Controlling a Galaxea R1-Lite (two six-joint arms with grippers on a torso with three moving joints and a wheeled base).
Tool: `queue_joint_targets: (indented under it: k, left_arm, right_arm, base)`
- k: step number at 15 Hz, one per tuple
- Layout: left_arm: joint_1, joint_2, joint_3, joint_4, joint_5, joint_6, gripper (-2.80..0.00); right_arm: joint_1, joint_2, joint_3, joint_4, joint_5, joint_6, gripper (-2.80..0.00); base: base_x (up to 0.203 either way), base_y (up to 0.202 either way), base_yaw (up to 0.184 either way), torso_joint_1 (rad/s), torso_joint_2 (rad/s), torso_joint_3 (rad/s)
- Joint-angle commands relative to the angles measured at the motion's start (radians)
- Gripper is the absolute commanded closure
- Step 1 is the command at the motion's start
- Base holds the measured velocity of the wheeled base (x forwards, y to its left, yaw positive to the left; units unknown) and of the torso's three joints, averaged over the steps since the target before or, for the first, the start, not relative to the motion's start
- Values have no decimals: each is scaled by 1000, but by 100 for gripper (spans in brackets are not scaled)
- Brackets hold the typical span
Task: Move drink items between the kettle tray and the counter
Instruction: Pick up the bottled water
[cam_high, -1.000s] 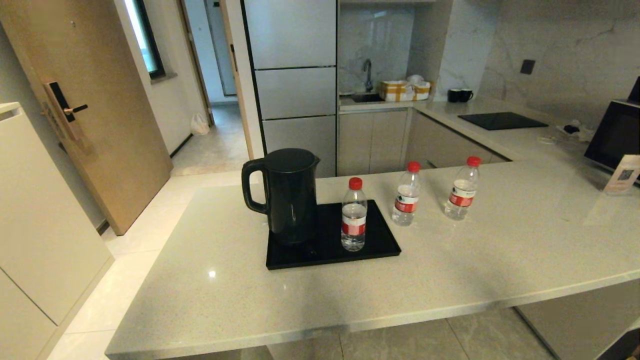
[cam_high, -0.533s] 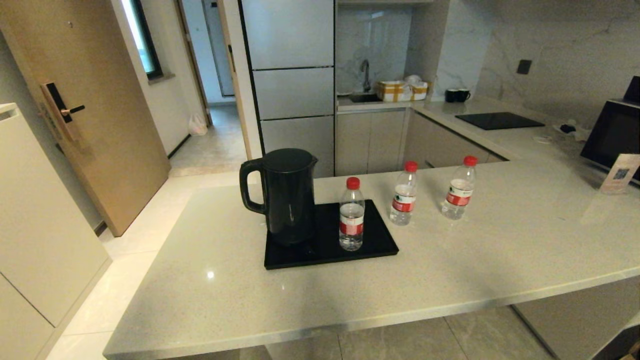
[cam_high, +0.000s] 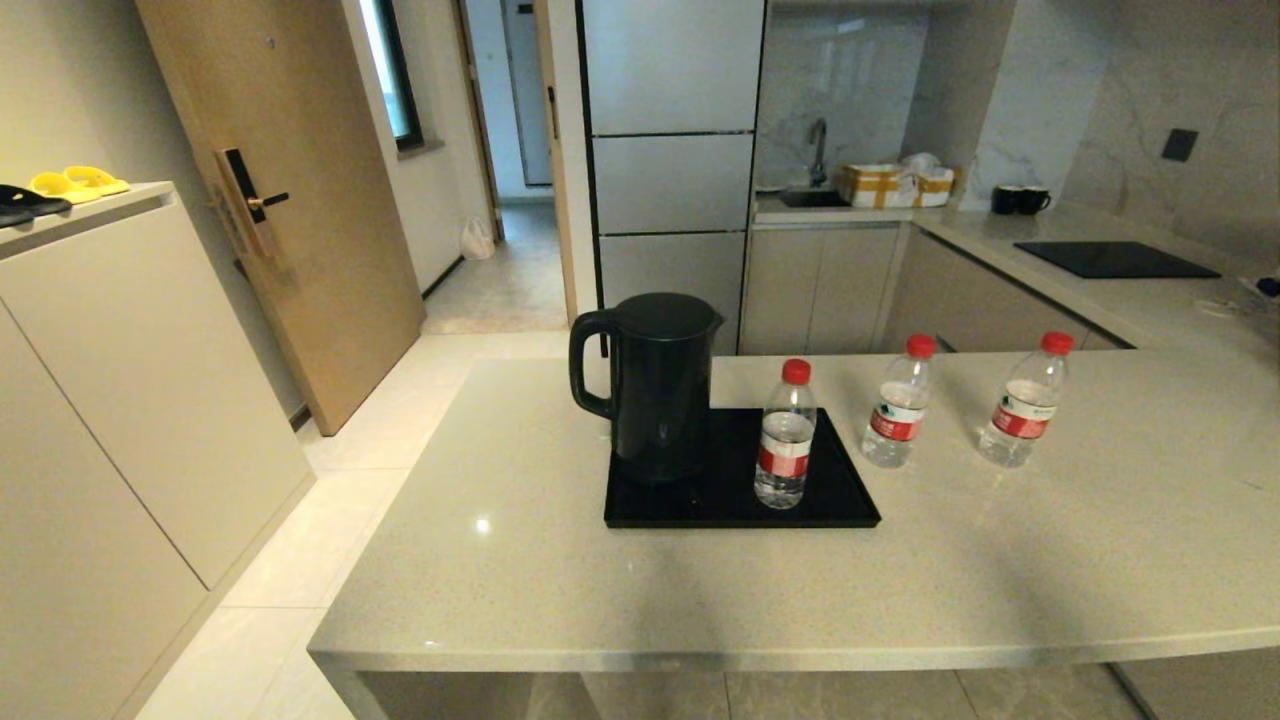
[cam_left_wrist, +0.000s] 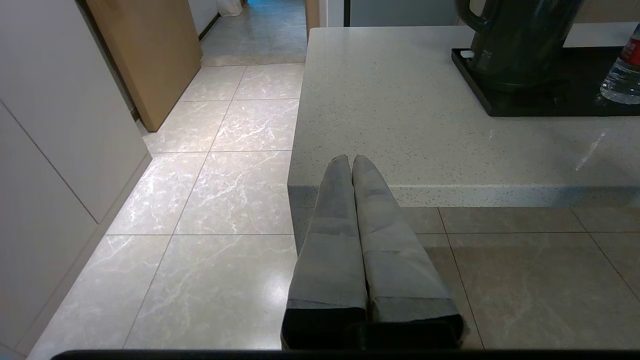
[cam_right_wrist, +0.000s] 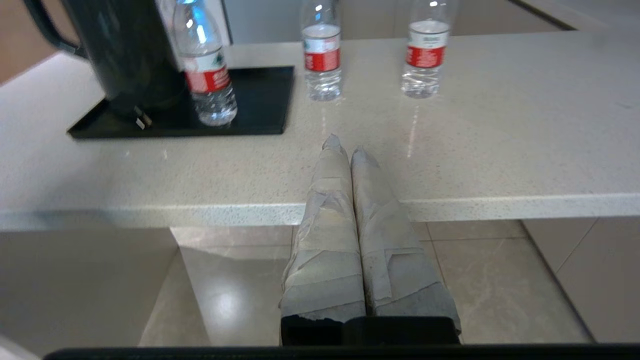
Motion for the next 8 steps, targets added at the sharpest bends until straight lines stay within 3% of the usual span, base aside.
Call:
queue_joint_targets:
  k: [1,8]
  left_arm:
    - [0,0,0,0,0,0,0]
    - [0,0,0,3,-3,8,0]
  right_arm:
    - [0,2,0,0,0,0,0]
    - [0,2,0,0,0,1,0]
  base:
    - [0,0,0,0,0,0]
    - [0,0,0,0,0,0]
